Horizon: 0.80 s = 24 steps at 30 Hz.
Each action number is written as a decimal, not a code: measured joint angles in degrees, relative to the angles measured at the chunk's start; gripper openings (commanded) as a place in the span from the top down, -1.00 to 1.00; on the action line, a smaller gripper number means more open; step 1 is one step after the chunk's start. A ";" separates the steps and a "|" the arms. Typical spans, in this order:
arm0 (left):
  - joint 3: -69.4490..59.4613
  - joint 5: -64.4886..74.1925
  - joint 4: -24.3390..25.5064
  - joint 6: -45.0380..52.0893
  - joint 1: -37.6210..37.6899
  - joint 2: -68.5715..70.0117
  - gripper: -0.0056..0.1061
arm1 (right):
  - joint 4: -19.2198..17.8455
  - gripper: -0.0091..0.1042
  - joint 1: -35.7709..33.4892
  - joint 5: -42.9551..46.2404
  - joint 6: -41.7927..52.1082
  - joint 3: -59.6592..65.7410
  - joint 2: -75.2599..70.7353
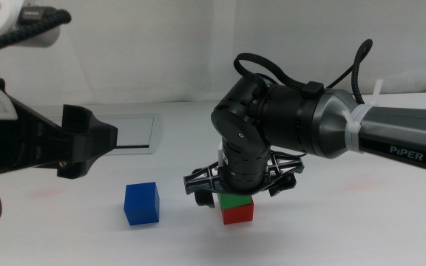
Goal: Stack red cubes first, then green, then blue cubes in a specific spot.
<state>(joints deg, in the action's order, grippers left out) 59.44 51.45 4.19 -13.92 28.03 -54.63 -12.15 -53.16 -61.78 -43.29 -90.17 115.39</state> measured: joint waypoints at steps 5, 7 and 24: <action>0.00 0.12 0.00 0.00 0.00 0.00 -0.72 | -1.55 -0.77 0.00 0.00 0.00 0.00 -0.59; 0.00 0.10 0.00 0.00 0.00 0.00 -0.72 | -2.54 -0.77 0.00 -0.15 0.00 0.00 -0.60; 0.00 0.14 0.00 0.00 0.00 0.00 -0.72 | -4.61 -0.77 1.05 -0.31 1.09 0.00 -6.31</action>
<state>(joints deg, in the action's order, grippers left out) 59.44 51.59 4.19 -13.92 28.03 -54.63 -16.75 -52.11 -62.09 -42.21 -90.17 109.08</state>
